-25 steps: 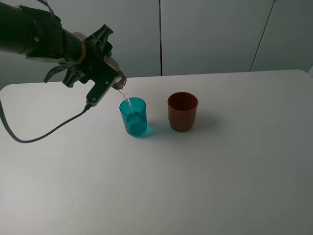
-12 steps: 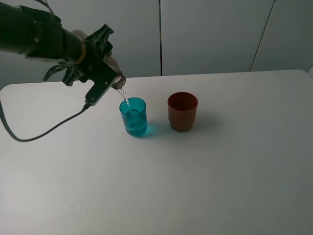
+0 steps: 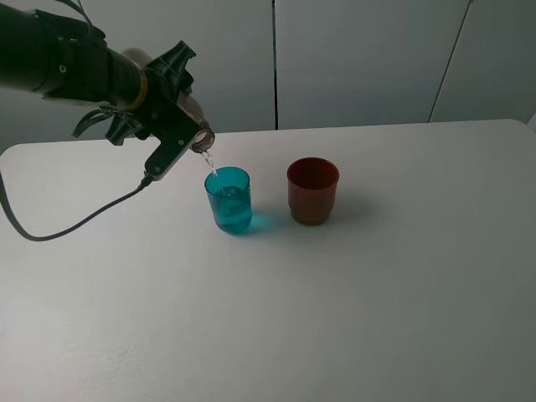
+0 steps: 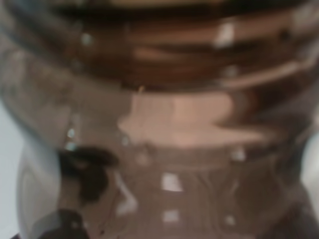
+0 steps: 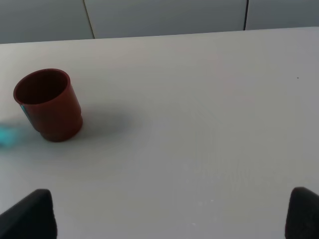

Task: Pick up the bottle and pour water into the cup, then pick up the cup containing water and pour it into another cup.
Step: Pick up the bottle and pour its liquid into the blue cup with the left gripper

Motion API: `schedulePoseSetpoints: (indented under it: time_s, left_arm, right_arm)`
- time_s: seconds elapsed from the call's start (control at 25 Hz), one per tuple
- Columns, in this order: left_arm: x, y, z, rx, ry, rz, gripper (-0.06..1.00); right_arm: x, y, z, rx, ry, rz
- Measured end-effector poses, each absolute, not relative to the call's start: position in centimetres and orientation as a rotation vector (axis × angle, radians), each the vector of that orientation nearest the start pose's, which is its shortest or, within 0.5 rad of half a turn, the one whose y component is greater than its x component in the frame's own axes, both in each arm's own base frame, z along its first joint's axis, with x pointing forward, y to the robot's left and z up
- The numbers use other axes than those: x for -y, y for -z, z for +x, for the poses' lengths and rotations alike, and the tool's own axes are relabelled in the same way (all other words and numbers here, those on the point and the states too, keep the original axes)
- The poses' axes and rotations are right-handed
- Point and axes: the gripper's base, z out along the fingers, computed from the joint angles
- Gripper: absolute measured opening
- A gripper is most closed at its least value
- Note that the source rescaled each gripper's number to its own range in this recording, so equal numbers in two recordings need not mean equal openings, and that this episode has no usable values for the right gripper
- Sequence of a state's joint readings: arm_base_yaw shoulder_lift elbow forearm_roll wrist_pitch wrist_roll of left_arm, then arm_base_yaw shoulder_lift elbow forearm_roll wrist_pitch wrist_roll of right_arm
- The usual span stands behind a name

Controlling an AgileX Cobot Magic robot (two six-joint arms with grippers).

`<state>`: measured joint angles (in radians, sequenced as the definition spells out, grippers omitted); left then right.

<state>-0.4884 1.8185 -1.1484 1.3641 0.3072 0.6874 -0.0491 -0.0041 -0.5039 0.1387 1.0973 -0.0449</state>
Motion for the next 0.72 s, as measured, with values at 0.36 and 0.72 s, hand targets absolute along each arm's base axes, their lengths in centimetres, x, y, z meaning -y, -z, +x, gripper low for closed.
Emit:
schedulePoseSetpoints:
  time_s: [0.36, 0.72]
  left_arm:
    - [16.47, -21.53, 36.25, 1.202, 1.488, -3.03, 0.0]
    - [16.9, -21.53, 35.91, 1.193, 1.499, -2.997, 0.0]
  right_arm:
    - [-1.16, -27.6, -0.74, -2.067, -0.109, -0.006]
    - [-1.16, -27.6, -0.74, -2.067, -0.109, -0.006]
